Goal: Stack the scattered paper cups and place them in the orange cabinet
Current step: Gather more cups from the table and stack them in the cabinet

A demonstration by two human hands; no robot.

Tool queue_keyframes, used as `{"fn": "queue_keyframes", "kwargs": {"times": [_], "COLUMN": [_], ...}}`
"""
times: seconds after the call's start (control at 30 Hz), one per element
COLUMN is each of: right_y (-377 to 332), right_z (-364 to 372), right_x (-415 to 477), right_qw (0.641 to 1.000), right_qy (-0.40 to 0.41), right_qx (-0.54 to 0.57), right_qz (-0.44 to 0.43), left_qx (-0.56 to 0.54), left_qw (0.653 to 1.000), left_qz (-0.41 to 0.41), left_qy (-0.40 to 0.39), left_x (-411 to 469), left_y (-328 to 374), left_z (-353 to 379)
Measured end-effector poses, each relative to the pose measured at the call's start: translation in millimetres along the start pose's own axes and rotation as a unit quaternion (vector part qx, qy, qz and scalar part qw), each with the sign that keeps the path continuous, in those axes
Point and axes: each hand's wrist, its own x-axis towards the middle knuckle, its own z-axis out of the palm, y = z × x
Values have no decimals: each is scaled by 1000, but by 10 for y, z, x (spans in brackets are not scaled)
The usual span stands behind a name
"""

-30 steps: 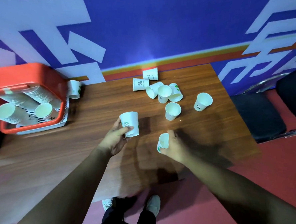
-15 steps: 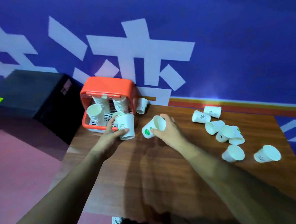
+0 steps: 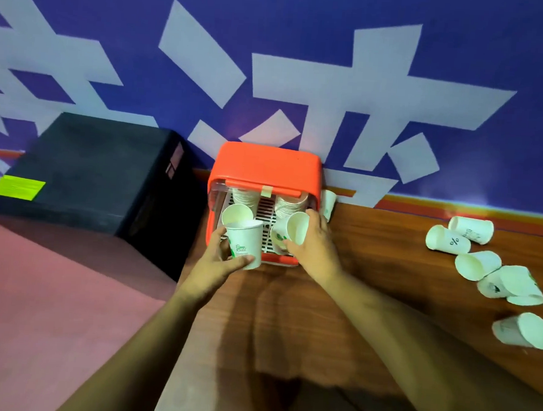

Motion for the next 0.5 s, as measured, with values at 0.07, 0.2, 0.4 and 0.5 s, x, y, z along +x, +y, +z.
{"fn": "queue_keyframes", "kwargs": {"times": [0.07, 0.2, 0.4, 0.5], "right_y": [50, 140, 5, -100], "right_z": [144, 276, -80, -283], "right_x": [79, 132, 73, 58], "right_qw": [996, 992, 982, 950], "right_qy": [-12, -43, -32, -107], "right_qx": [-83, -114, 168, 281], "right_qz": [-5, 9, 76, 84], "left_qx": [8, 24, 76, 120], "left_qw": [1000, 999, 996, 990], "left_qz": [-7, -5, 40, 68], "left_qy": [-9, -23, -28, -7], "left_x": [67, 141, 276, 382], "left_y": [-44, -74, -13, 63], "left_z": [-66, -38, 264, 428]}}
